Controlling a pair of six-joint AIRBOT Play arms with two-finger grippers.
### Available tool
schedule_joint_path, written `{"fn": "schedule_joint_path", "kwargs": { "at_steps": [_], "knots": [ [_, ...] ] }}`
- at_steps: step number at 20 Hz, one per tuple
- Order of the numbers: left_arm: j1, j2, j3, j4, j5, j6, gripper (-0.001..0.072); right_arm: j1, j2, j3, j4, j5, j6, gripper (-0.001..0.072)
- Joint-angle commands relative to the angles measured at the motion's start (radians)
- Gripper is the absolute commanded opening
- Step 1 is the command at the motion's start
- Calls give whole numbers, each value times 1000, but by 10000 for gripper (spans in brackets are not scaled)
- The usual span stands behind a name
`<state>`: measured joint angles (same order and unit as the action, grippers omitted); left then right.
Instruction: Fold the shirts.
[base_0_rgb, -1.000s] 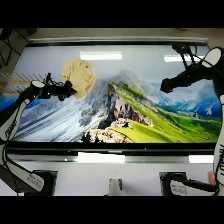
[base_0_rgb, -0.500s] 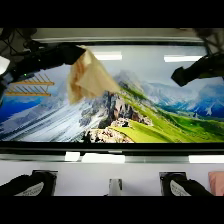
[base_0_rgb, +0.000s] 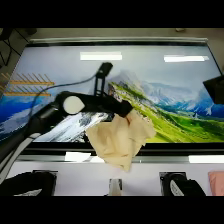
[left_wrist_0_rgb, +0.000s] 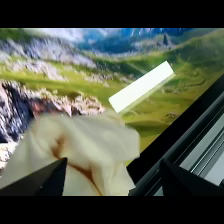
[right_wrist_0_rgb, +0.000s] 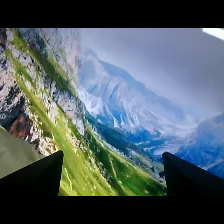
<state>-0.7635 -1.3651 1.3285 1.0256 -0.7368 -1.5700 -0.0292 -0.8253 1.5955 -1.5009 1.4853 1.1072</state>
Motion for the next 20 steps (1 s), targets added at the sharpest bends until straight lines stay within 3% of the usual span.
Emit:
{"fn": "schedule_joint_path", "kwargs": {
  "at_steps": [1, 4, 7, 9, 14, 20],
  "knots": [
    [40, -74, 78, 61, -222, -65, 720, 1, -29, -47, -12, 97, 5, 650],
    [230, -18, 154, 317, -529, -66, 720, 1, -106, -132, -7, 108, -16, 676],
    [424, 24, 35, 347, -740, -37, 720, 1, -179, -264, 43, 101, -44, 676],
    [498, 70, -159, 296, -708, -31, 720, 1, -198, -365, 90, 64, -69, 675],
    [521, 85, -546, -75, -396, -9, 720, 1, -215, -533, 126, -26, -71, 674],
    [412, 29, -603, -191, -224, -10, 716, 1, -216, -613, 131, -69, -71, 675]
  ]
}}
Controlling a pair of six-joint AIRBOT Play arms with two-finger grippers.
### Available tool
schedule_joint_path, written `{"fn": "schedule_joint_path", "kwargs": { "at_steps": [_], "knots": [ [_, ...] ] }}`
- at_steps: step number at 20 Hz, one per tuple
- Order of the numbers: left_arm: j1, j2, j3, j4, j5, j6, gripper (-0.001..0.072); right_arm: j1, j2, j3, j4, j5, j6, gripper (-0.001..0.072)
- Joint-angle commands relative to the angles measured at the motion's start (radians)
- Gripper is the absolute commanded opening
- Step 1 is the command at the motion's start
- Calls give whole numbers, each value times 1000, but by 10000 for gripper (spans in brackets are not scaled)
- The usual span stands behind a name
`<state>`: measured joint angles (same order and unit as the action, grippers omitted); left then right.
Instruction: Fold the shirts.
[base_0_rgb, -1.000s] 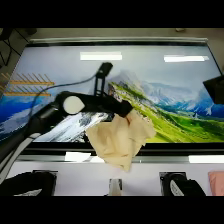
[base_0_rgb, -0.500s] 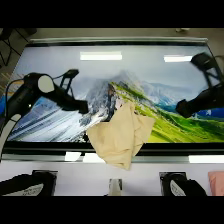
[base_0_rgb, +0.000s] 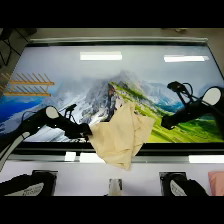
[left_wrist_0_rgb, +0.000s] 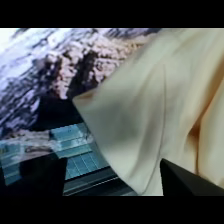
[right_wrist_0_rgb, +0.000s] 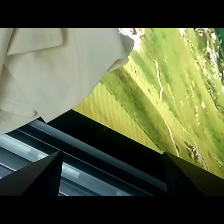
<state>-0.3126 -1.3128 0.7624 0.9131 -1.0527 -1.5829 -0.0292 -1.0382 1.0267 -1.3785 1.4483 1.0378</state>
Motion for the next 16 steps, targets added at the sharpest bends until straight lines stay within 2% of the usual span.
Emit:
{"fn": "schedule_joint_path", "kwargs": {
  "at_steps": [1, 2, 4, 5, 6, 7, 9, 14, 15, 16],
  "knots": [
    [-51, -32, -37, -85, 110, 3, 657, 1, -7, -55, 17, -45, -2, 675],
    [-61, -40, -37, -90, 130, 2, 568, 1, -15, -67, 26, -64, 0, 675],
    [-67, -51, -37, -97, 174, -22, 448, 1, -41, -94, 64, -103, 6, 675],
    [-67, -53, -37, -102, 196, -35, 365, 1, -56, -111, 80, -128, 6, 676],
    [-67, -52, -35, -109, 212, -34, 171, 2, -73, -128, 90, -167, 6, 676],
    [-67, -52, -28, -111, 215, -32, 34, 2, -95, -135, 91, -198, -2, 677],
    [-68, -44, -10, -110, 211, -18, 33, 2, -138, -135, 97, -244, -12, 677],
    [-70, -10, 9, -109, 215, -14, 32, 2, -281, -135, 301, -326, -10, 656],
    [-70, -3, 9, -109, 215, -15, 32, 2, -306, -135, 315, -330, -13, 560],
    [-70, 7, 9, -109, 215, -15, 32, 2, -319, -134, 314, -329, -20, 248]
  ]
}}
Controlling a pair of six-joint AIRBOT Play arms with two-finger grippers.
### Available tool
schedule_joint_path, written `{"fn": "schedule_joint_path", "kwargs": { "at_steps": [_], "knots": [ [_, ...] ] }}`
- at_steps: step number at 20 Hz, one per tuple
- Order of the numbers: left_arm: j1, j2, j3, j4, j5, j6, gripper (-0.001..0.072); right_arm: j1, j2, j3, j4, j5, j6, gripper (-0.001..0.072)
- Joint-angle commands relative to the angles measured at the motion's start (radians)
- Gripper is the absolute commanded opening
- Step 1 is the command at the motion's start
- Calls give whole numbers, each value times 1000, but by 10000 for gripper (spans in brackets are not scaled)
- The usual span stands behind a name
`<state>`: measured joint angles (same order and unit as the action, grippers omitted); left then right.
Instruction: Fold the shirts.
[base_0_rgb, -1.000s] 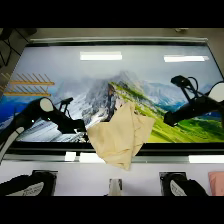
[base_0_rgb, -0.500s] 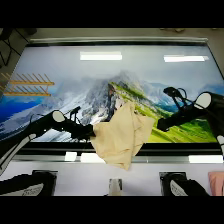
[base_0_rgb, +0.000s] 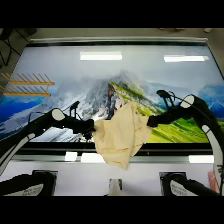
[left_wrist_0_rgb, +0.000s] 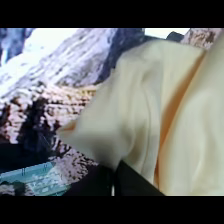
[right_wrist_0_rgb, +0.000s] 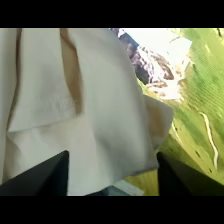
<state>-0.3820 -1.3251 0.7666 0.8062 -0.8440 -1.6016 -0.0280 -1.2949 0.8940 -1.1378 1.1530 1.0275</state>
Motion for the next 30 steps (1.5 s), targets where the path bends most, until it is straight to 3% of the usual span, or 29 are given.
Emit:
{"fn": "schedule_joint_path", "kwargs": {
  "at_steps": [1, 3, 4, 7, 11, 15, 18, 21, 23, 25, 30],
  "knots": [
    [1, 34, 5, 0, 8, 4, 32, 0, -62, 1, 70, -32, -13, 34],
    [20, 80, 22, 32, 32, 29, 32, 0, -37, 40, 49, -10, -118, 23],
    [43, 116, 53, 56, 37, 84, 32, 0, -7, 85, 3, -1, -140, 23],
    [161, 241, 241, 165, 32, 98, 32, 0, 126, 297, -131, -68, -142, 23],
    [342, 397, 640, 234, 32, 98, 32, 0, 340, 609, -190, -283, -141, 24],
    [471, 505, 944, 233, 45, 84, 32, 0, 528, 699, -198, -315, -131, 24],
    [471, 563, 1014, 275, 95, 83, 31, 0, 606, 699, -226, -226, -122, 24],
    [471, 577, 1008, 410, 5, 34, 31, 0, 626, 697, -309, 10, -99, 24],
    [471, 560, 977, 388, -85, 26, 32, 0, 611, 674, -301, 175, -50, 25],
    [471, 546, 916, 352, -80, 28, 32, 0, 584, 639, -266, 298, -29, 24],
    [425, 471, 801, 319, 42, 47, 33, 0, 529, 577, -186, 361, -23, 25]
  ]
}}
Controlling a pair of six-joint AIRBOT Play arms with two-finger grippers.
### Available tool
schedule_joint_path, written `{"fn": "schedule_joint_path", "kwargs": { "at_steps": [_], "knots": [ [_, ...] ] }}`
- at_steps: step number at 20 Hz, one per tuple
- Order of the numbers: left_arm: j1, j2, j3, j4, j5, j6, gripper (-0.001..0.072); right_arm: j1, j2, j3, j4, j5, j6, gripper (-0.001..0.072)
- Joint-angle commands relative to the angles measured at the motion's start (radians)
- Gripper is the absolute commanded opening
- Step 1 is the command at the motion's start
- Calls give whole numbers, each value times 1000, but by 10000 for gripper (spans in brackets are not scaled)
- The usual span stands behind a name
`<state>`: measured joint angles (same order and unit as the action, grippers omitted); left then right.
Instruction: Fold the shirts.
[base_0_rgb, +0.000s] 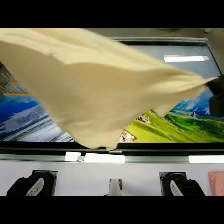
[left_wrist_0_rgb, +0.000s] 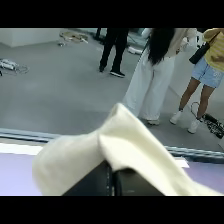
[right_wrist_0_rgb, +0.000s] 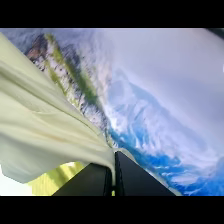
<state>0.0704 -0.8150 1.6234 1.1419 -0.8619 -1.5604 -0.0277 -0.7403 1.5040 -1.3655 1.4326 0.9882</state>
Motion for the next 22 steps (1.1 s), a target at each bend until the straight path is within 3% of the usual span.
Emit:
{"fn": "schedule_joint_path", "kwargs": {
  "at_steps": [1, 4, 6, 8, 10, 11, 12, 13, 15, 16, 19, 22],
  "knots": [
    [-55, -67, -64, -17, 119, 22, 33, -1, -40, -54, 56, 91, 18, 25],
    [-170, -182, -64, -16, 346, 88, 33, -1, -74, -143, 88, 64, 25, 25],
    [-241, -294, -64, -16, 399, 87, 33, -1, -97, -209, 112, 0, 34, 25],
    [-305, -434, -64, -16, 309, 62, 33, -1, -129, -261, 118, -40, 34, 25],
    [-352, -571, -64, -16, 106, -22, 53, -1, -161, -290, 119, -43, 34, 25],
    [-369, -634, -64, -16, -18, -68, 264, -1, -169, -303, 120, -43, 34, 25],
    [-378, -683, -64, -16, -144, -96, 610, -1, -176, -307, 118, -41, 32, 25],
    [-381, -725, -64, -16, -293, -84, 720, -1, -183, -307, 117, -39, 28, 25],
    [-385, -771, -104, -16, -586, -29, 720, -1, -188, -307, 115, -36, 28, 25],
    [-388, -747, -174, -13, -620, 20, 720, -1, -190, -307, 114, -35, 27, 25],
    [-362, -543, -543, -57, -443, 19, 720, -1, -190, -307, 115, -18, 24, 25],
    [-322, -348, -919, -339, -248, 20, 720, -1, -190, -307, 115, -27, 13, 26]
  ]
}}
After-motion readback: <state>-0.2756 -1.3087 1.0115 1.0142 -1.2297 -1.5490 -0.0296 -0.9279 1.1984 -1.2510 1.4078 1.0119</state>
